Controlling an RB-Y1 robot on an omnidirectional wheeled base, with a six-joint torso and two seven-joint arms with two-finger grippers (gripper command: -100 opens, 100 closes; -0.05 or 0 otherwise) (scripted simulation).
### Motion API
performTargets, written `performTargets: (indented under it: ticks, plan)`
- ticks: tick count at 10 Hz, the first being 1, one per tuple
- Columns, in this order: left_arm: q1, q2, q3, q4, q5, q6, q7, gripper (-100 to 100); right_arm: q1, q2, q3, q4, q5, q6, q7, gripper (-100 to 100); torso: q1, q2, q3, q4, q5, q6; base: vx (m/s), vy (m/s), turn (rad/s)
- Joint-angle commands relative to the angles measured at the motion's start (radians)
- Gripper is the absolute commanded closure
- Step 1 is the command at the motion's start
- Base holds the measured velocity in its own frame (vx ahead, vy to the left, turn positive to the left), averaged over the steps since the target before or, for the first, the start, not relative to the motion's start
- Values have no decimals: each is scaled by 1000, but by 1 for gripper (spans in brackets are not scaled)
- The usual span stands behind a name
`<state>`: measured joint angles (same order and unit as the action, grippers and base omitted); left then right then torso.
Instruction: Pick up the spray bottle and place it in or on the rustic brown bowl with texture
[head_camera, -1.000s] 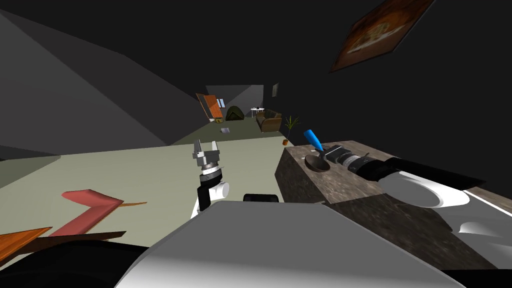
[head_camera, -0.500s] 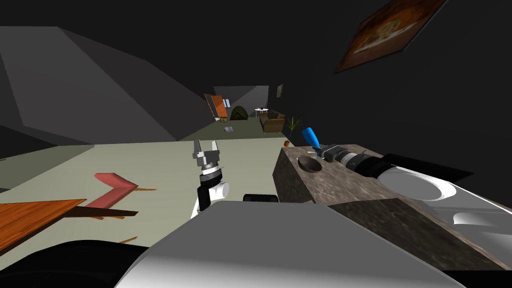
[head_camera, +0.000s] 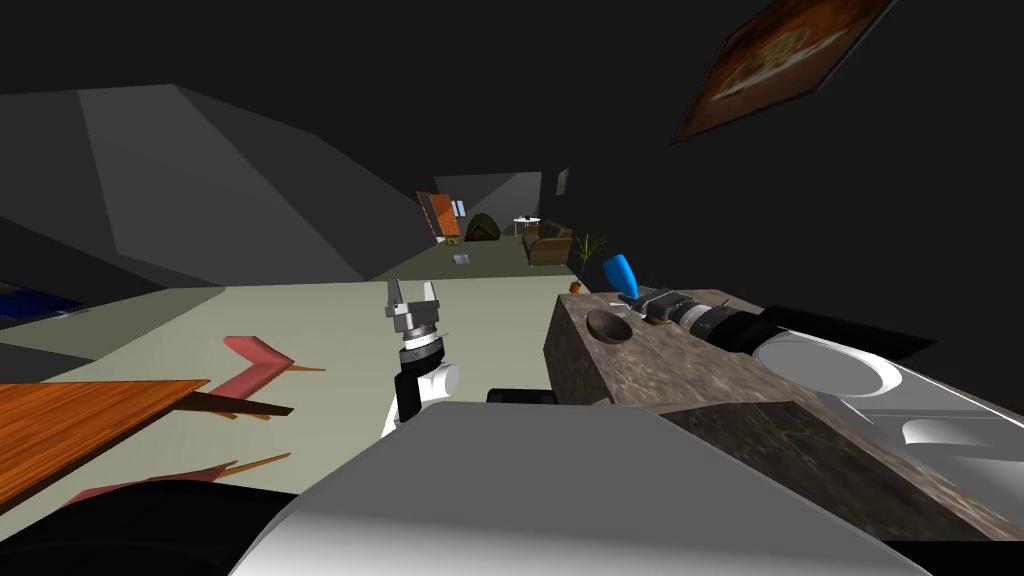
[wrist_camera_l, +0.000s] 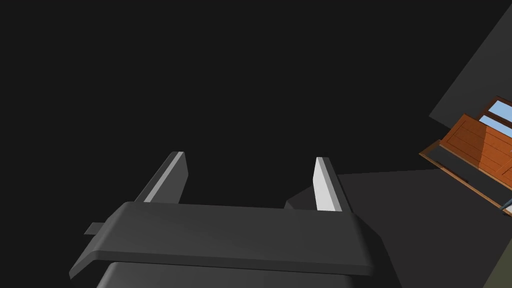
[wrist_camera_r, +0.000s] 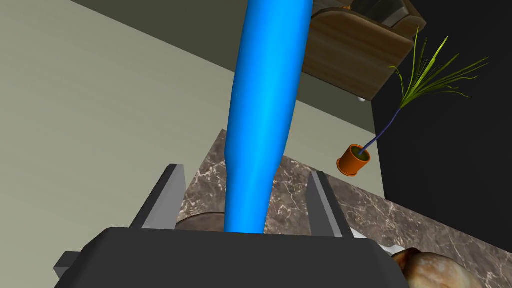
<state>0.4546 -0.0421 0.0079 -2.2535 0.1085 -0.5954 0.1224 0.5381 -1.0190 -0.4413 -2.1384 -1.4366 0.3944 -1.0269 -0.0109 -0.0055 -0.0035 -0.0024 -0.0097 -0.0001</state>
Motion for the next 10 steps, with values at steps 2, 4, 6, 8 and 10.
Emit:
performTargets:
  ticks: [2, 4, 6, 8, 10]
  plan:
    - [0, 0, 0, 0, 0, 0, 0, 0, 0, 0, 0, 0, 0, 0, 0, -100, 1, 0, 0, 0, 0, 0, -1, -3, 1]
    - [0, 0, 0, 0, 0, 0, 0, 0, 0, 0, 0, 0, 0, 0, 0, -100, 2, -1, 0, 0, 1, 0, 0, 0, 0]
    - [0, 0, 0, 0, 0, 0, 0, 0, -10, -32, -32, 45, -10, 13, -22, -100, 3, -1, 0, 0, 1, -1, -34, 20, 101]
    - [0, 0, 0, 0, 0, 0, 0, 0, -22, -65, -64, 88, -20, 26, -44, -100, 6, 7, 4, 2, 2, -1, -154, 29, 235]
    - [0, 0, 0, 0, 0, 0, 0, 0, -33, -98, -96, 132, -30, 39, -66, -100, 7, 9, 6, 2, 2, -1, -134, 44, 167]
